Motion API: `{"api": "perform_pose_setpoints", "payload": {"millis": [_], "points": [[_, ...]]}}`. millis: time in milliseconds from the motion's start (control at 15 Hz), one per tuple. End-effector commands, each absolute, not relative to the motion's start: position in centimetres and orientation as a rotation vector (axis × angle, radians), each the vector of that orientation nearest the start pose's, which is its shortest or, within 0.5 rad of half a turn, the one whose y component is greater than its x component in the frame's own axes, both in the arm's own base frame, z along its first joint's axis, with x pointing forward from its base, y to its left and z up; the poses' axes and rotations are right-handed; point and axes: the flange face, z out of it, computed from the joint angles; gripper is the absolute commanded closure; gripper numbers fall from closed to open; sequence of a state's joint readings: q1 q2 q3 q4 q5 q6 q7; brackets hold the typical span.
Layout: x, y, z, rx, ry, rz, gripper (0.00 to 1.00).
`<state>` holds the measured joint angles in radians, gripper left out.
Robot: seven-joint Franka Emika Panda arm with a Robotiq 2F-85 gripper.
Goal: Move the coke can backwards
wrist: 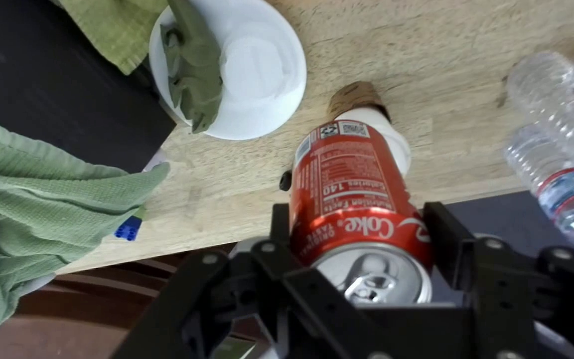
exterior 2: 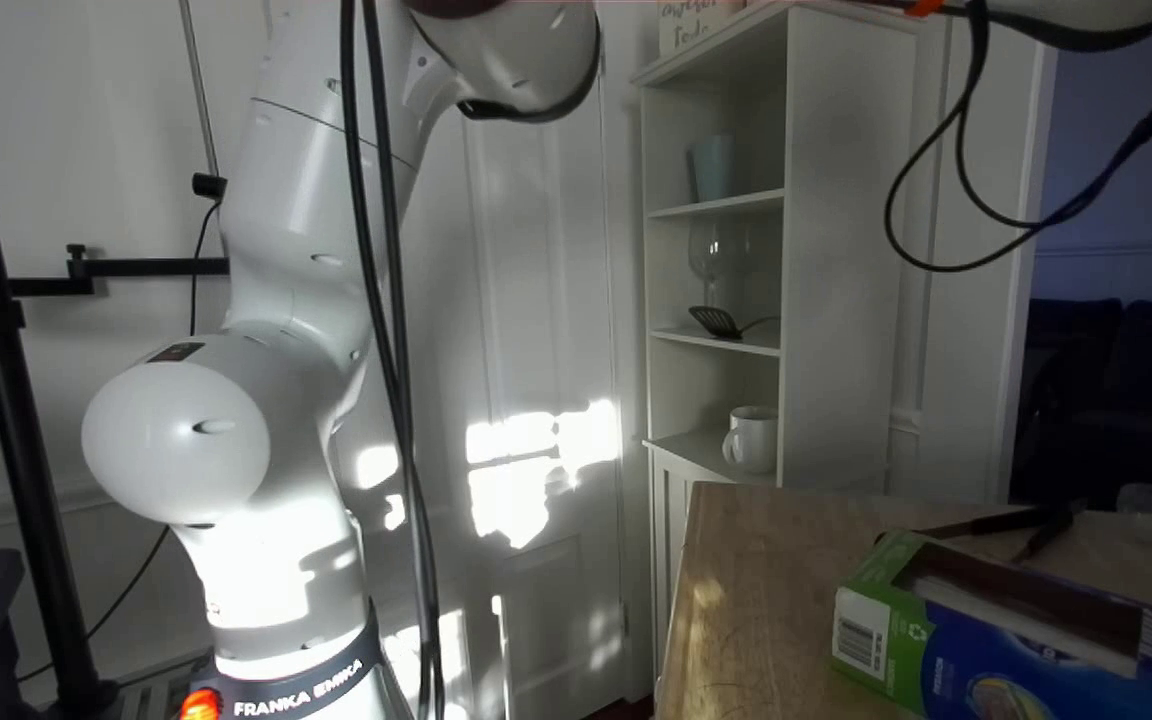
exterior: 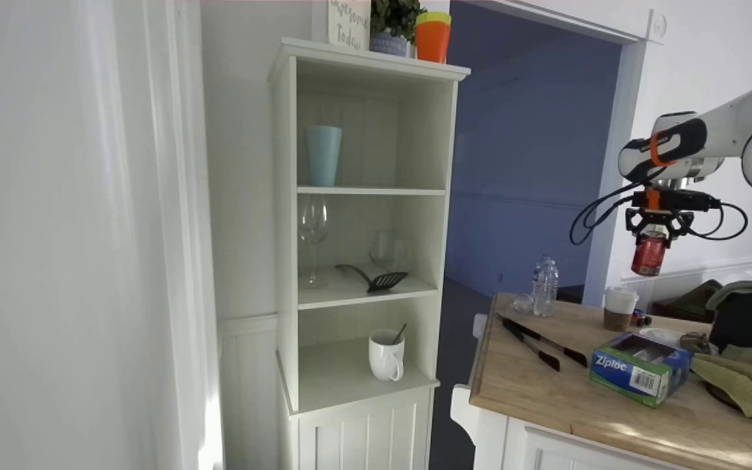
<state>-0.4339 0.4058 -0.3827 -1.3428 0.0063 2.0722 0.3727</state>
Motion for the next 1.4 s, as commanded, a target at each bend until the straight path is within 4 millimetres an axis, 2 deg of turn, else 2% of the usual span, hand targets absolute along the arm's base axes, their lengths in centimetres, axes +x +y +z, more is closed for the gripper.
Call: {"api": "perform_pose_setpoints", "payload": {"millis": [0,133,200,267,400,600,1200,1267,1333], "points": [[51.9,-53.5,53.5,-2.671,1.936,-0.536,0.58],[51.5,-56.3,52.6,-2.631,1.992,-0.571,0.58],[50.8,-54.1,52.7,-2.683,1.933,-0.545,0.58],[50.6,-55.0,52.1,-2.683,1.947,-0.543,0.33],[50.7,-55.0,51.6,-2.687,1.946,-0.534,0.33],[51.3,-54.4,52.1,-2.694,1.929,-0.545,0.33],[51.2,-54.4,52.2,-2.693,1.930,-0.548,0.33],[51.2,-54.4,52.2,-2.693,1.930,-0.548,0.58],[51.7,-54.5,51.9,-2.686,1.940,-0.574,0.58]]}}
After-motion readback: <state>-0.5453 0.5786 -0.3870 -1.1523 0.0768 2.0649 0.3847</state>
